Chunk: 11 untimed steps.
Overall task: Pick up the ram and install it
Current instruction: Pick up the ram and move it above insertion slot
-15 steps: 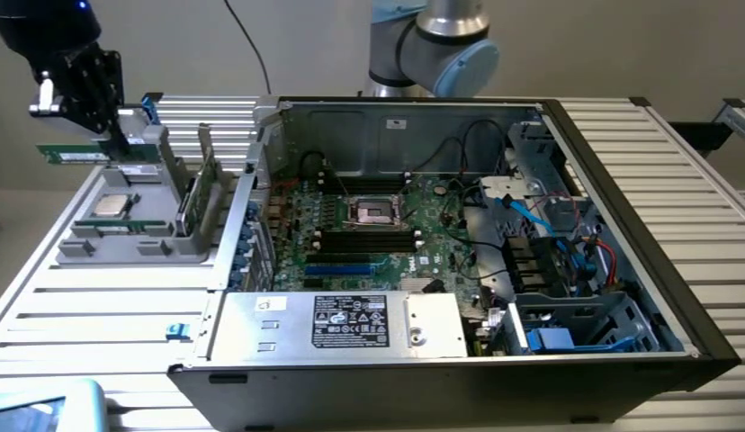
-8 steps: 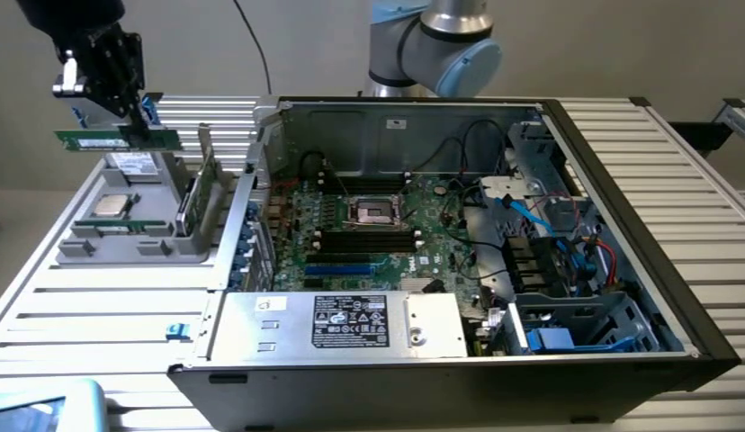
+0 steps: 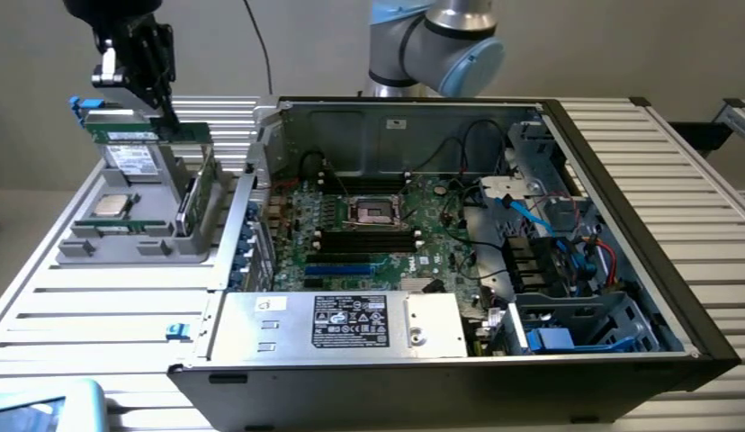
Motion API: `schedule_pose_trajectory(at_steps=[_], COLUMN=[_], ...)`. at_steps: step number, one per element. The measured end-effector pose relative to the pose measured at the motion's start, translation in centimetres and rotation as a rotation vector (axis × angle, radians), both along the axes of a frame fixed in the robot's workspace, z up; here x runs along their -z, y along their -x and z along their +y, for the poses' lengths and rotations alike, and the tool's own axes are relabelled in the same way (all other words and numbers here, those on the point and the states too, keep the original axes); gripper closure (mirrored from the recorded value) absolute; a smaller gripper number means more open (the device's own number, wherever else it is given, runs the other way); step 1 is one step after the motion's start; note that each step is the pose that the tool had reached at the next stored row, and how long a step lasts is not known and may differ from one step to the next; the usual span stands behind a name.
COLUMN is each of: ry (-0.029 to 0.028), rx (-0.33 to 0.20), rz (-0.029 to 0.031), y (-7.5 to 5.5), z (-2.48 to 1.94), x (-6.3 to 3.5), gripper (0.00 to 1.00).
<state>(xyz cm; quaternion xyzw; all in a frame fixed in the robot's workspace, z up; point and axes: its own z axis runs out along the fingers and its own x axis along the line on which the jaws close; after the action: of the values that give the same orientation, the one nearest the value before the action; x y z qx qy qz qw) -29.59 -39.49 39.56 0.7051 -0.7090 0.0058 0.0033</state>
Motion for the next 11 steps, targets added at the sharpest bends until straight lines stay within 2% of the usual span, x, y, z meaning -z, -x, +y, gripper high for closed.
schedule_pose_trajectory(at_steps=[11], ry=[0.0017], rx=[0.0], rz=[0.0], y=[-5.0], z=[0.0], x=[-0.22], gripper=[0.87])
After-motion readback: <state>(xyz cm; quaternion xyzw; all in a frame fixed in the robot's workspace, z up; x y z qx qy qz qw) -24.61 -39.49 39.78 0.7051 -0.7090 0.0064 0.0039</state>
